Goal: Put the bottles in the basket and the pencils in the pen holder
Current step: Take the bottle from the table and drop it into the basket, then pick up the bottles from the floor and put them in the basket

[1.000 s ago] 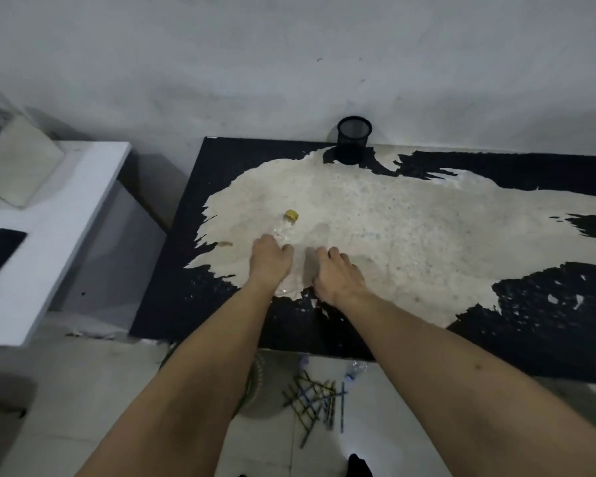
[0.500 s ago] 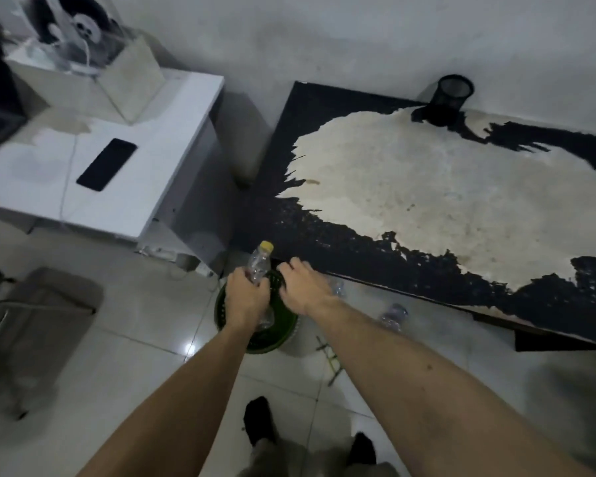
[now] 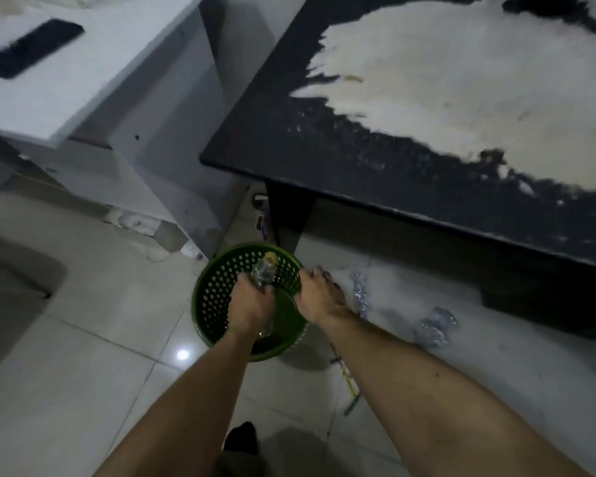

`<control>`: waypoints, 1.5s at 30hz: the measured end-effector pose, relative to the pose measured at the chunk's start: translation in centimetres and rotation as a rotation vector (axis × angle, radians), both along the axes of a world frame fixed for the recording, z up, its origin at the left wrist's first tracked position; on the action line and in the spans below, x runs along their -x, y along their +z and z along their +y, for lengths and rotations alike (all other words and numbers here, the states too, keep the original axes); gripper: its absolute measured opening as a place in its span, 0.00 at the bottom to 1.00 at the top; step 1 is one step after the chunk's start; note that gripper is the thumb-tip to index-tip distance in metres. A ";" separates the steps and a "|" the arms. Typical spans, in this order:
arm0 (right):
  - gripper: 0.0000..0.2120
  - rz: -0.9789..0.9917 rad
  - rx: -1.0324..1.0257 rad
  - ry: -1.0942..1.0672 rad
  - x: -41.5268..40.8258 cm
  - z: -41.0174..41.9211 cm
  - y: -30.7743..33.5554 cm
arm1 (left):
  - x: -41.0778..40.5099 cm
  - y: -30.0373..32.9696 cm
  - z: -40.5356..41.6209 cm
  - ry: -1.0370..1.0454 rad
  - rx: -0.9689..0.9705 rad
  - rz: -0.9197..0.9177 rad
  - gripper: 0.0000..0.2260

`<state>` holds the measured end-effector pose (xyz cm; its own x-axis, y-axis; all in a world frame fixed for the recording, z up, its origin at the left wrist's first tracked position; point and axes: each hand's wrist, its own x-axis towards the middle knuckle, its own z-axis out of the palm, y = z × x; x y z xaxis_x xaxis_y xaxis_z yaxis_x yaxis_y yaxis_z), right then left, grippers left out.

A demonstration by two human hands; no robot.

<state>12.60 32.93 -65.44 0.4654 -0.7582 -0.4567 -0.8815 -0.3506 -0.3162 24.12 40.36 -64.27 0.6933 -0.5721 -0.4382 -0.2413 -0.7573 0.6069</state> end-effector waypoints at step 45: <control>0.18 -0.270 0.269 -0.508 13.4 -6.9 -19.7 | 12.4 -15.5 -15.1 -0.419 0.393 -0.411 0.08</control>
